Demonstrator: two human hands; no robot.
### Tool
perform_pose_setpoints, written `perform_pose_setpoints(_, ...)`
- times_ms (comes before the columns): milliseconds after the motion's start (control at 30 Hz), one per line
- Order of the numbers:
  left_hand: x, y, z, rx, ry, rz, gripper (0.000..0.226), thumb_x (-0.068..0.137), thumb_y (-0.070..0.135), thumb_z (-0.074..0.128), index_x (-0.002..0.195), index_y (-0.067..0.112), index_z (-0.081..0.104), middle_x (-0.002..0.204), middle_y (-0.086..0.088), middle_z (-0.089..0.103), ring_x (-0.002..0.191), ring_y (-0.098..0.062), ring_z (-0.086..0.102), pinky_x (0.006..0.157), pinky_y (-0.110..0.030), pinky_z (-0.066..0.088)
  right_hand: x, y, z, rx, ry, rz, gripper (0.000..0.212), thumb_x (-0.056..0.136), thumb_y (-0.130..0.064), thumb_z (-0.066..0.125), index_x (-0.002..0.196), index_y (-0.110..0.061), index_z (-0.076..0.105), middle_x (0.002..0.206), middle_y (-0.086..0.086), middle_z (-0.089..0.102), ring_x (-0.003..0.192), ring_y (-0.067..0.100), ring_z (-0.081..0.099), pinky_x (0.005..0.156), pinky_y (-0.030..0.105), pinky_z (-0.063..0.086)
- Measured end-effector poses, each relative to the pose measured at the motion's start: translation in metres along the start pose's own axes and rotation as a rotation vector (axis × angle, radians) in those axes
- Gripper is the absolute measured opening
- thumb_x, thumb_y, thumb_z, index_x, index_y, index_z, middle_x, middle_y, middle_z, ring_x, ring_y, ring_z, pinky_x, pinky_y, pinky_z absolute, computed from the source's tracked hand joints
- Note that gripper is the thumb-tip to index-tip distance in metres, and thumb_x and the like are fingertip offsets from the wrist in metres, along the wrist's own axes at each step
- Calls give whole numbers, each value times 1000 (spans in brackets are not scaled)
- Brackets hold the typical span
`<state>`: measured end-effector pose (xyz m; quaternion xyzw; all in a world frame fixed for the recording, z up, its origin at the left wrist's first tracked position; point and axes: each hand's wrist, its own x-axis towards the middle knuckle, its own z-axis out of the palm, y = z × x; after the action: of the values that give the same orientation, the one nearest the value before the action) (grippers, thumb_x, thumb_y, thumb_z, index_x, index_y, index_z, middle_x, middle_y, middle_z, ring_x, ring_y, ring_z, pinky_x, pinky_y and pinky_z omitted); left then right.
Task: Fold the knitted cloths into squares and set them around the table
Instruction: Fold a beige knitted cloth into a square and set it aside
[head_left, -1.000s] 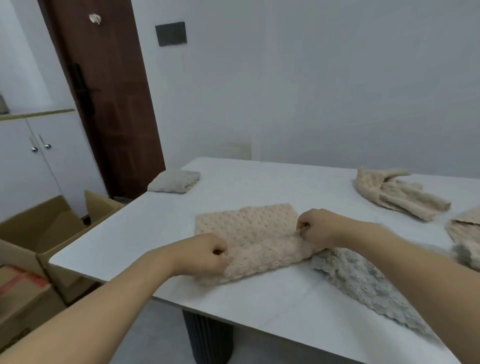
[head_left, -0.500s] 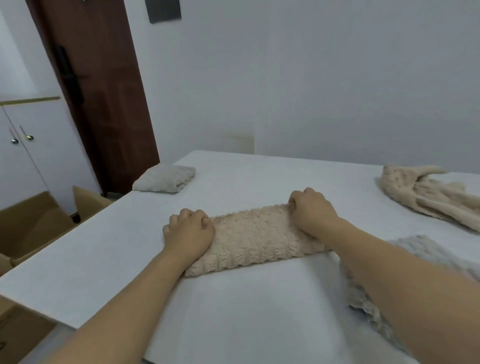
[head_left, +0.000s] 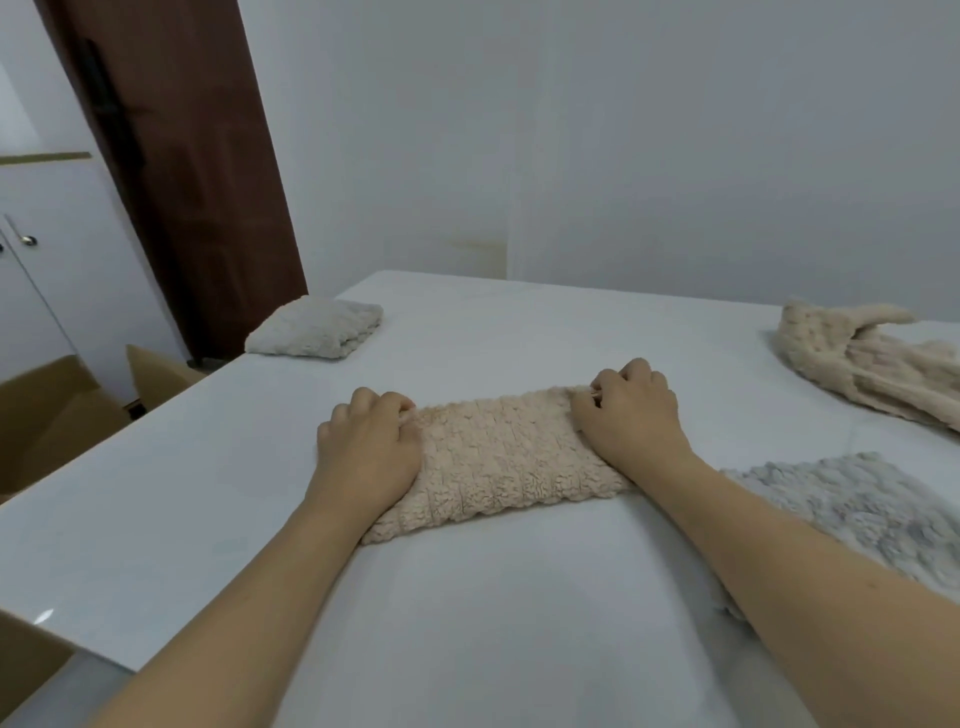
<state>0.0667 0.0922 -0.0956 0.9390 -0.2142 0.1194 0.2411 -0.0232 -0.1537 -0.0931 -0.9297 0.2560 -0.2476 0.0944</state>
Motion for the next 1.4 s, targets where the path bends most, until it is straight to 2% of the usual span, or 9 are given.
perform_pose_setpoints(233,-6,-1,-7,-327,13,89,15,100,22,48,113,26,51,104,6,60,98,-19,56,89,-42,45,-2,2,-12,511,-107,49,10,90,-27,50,98,-25,53,84,-4,58,75,16,56,66,32,44)
perform_pose_setpoints(400,-3,-4,-6,-403,29,32,7,96,22,52,91,27,49,80,8,52,77,-17,47,67,-34,39,1,13,-17,935,-178,237,14,84,-20,69,91,-22,57,64,-5,47,48,10,43,43,21,37)
perform_pose_setpoints(533,-2,-5,-6,-473,46,9,14,97,25,52,87,30,45,74,6,49,66,-15,45,61,-33,36,2,16,-16,962,-187,214,7,84,-15,65,84,-21,61,68,-1,53,53,12,47,48,23,38)
perform_pose_setpoints(667,-3,-5,-7,-458,31,-25,16,98,34,51,88,25,42,69,4,50,60,-17,44,61,-36,40,2,14,-17,926,-183,144,12,92,-16,58,95,-22,68,78,-7,62,63,6,53,57,21,43)
perform_pose_setpoints(767,-3,-4,-9,-483,22,-52,17,97,35,54,86,24,46,72,7,48,60,-14,43,60,-33,37,2,15,-16,924,-165,147,17,97,-21,54,93,-17,70,58,-16,55,45,-2,48,43,9,35)
perform_pose_setpoints(933,-4,0,-16,-644,120,-160,19,96,28,60,90,10,56,75,0,55,65,-13,48,62,-31,41,7,21,-16,991,-162,268,20,96,-23,57,82,-11,65,58,-1,46,35,1,39,33,15,32)
perform_pose_setpoints(1133,-5,-2,-19,-724,186,-191,19,97,28,59,93,10,55,80,3,55,71,-12,49,65,-28,43,15,16,-24,1073,-324,352,3,89,-14,67,88,-13,65,77,5,62,56,15,55,48,22,45)
perform_pose_setpoints(1233,-6,-4,-20,-780,206,-212,19,93,28,65,91,10,57,79,1,56,69,-12,50,66,-29,44,17,17,-25,1145,-320,406,9,87,-6,68,85,-13,62,79,5,64,53,11,56,44,19,48)
perform_pose_setpoints(1400,-5,-4,-20,-795,193,-194,16,90,28,67,86,14,60,80,-4,59,70,-15,52,66,-34,46,41,22,-38,1190,-484,571,9,90,-13,65,88,-20,61,80,1,62,62,13,61,61,27,51)
